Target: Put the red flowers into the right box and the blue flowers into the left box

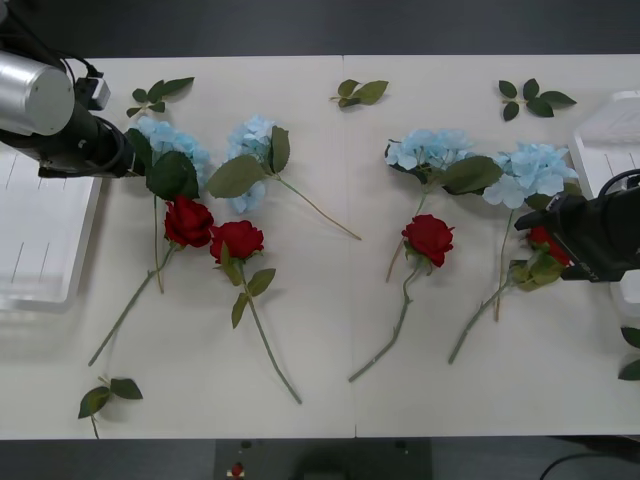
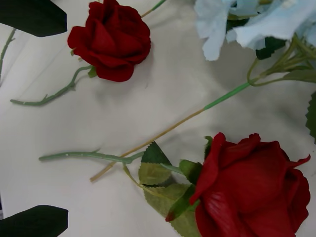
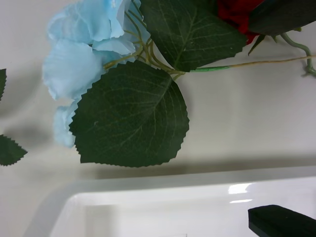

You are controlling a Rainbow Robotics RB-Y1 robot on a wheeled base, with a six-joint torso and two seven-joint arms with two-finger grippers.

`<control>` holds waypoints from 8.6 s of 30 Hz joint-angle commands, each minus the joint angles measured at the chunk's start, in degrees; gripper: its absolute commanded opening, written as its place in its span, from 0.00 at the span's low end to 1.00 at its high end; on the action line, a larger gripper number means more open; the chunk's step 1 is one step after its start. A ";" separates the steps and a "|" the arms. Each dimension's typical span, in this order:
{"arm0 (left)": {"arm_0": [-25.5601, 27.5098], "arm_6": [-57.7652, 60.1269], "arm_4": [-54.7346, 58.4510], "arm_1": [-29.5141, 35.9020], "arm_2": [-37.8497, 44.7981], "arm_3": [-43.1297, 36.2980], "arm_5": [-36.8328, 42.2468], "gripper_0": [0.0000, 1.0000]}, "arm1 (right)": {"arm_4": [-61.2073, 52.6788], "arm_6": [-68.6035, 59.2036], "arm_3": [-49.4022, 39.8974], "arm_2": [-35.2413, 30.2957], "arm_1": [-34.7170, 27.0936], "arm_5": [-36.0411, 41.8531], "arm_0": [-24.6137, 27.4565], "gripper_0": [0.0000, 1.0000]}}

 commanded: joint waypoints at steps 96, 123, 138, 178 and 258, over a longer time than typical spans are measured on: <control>2.13 -14.01 4.61 8.62 19.31 -6.15 4.57 0.00 | -0.37 35.65 15.75 11.12 -19.38 -14.06 -15.31 0.00; 8.11 -27.01 7.77 16.70 18.60 12.57 -4.04 0.00 | 1.13 43.65 19.62 26.23 -18.85 -24.35 -15.84 1.00; 8.20 -24.20 5.75 15.74 7.44 15.82 -12.92 0.00 | 12.02 42.59 12.94 32.74 -18.50 -21.97 -16.01 1.00; 8.20 -33.25 26.32 10.73 12.36 -8.35 6.94 1.00 | 17.30 44.00 29.20 37.39 -9.45 -31.38 -20.58 0.70; 10.75 -30.18 7.51 -4.13 -7.41 -3.43 -6.50 0.89 | 8.68 86.72 70.86 20.17 -6.81 -51.33 -32.27 0.00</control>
